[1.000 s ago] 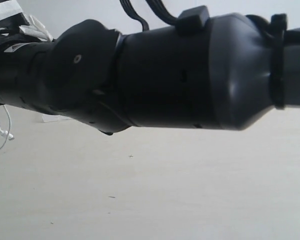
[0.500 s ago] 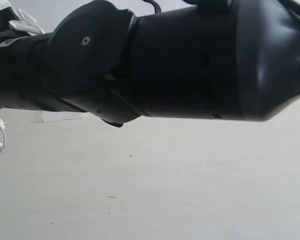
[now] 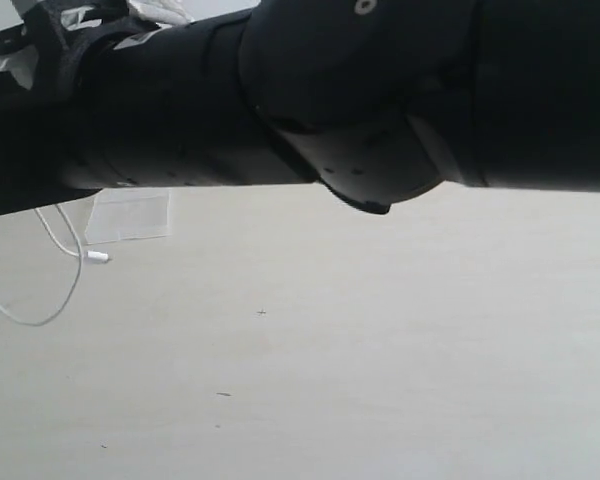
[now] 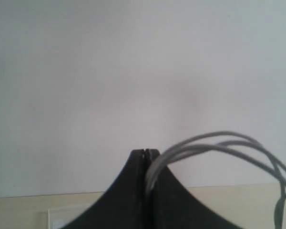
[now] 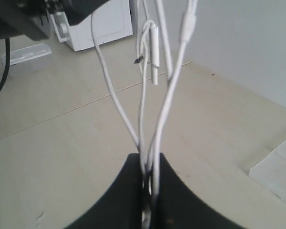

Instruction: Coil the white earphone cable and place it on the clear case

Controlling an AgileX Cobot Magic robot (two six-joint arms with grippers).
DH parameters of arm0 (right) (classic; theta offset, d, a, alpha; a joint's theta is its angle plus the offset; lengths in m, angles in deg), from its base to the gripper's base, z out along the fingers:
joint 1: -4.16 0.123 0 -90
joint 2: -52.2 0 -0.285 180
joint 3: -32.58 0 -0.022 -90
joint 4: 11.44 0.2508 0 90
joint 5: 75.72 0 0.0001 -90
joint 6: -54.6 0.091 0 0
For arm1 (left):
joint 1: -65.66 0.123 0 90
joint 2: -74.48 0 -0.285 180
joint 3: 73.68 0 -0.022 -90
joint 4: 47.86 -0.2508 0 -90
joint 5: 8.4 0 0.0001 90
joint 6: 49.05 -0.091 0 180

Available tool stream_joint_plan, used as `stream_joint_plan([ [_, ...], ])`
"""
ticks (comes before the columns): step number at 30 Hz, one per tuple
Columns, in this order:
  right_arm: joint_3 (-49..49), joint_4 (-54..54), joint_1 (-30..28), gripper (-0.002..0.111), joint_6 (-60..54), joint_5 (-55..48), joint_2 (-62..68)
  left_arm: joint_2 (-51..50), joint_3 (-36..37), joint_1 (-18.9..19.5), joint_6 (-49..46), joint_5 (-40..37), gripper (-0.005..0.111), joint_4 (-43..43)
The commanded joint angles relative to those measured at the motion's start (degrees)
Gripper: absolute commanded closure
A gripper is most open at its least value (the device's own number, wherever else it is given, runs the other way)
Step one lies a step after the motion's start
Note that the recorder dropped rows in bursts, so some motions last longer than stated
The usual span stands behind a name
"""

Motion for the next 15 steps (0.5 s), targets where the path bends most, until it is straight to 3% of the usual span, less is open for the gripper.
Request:
stream_joint_plan([
  [1, -0.5, -0.4, -0.3, 0.108, -0.7, -0.8, 0.8, 0.3, 0.2, 0.0, 0.3, 3.7, 0.107, 0.1],
  [15, -0.4, -0.4, -0.3, 0.108, -1.0, 3.3, 2.5, 0.3, -2.0, 0.0, 0.3, 12.9, 0.107, 0.1],
])
